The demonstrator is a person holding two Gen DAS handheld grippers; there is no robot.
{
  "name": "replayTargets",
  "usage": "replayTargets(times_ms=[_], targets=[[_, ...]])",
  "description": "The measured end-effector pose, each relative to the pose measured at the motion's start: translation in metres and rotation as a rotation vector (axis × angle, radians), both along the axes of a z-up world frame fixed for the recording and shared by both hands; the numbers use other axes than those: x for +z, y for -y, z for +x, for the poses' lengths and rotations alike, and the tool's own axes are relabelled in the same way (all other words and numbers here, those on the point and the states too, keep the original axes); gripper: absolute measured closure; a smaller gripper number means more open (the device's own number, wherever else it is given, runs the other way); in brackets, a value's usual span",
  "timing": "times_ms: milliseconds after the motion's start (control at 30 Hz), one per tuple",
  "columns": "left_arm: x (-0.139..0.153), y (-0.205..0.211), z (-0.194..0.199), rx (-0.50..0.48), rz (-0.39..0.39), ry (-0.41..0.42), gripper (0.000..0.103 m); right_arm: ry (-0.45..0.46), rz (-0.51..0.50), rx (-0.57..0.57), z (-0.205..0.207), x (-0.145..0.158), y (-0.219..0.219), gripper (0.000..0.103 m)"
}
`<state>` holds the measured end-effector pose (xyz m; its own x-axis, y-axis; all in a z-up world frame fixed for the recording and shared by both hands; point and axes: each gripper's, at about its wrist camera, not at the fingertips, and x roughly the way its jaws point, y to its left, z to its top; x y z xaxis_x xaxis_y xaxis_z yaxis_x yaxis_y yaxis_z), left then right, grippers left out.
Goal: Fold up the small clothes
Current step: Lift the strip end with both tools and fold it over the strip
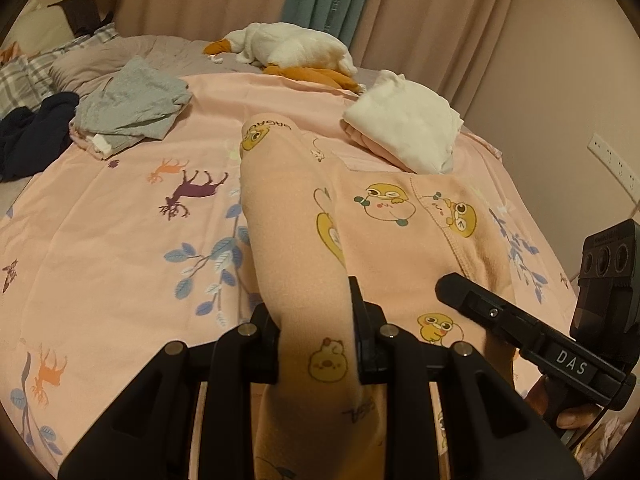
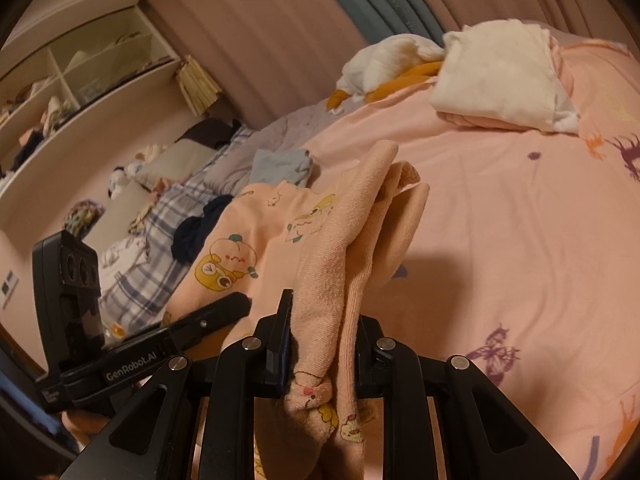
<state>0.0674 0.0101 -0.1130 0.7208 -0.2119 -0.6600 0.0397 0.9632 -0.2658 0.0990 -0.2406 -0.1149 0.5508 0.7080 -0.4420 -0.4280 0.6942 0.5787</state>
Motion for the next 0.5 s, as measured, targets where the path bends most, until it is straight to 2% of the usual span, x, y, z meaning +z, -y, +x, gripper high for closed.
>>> replayTargets(times_ms=[367,500], targets=[[0.000,-0.046,-0.007,0.049,-0.025,0.005,0.079,-0.010,-0.032,0.034,0.005,0.006,-0.043,0.081],[0.001,-0.059,-0.007,0.054,-0.008,0.009,0.078,-0.007,-0.043,0.046,0.007,0.008,-0.060,0.081]])
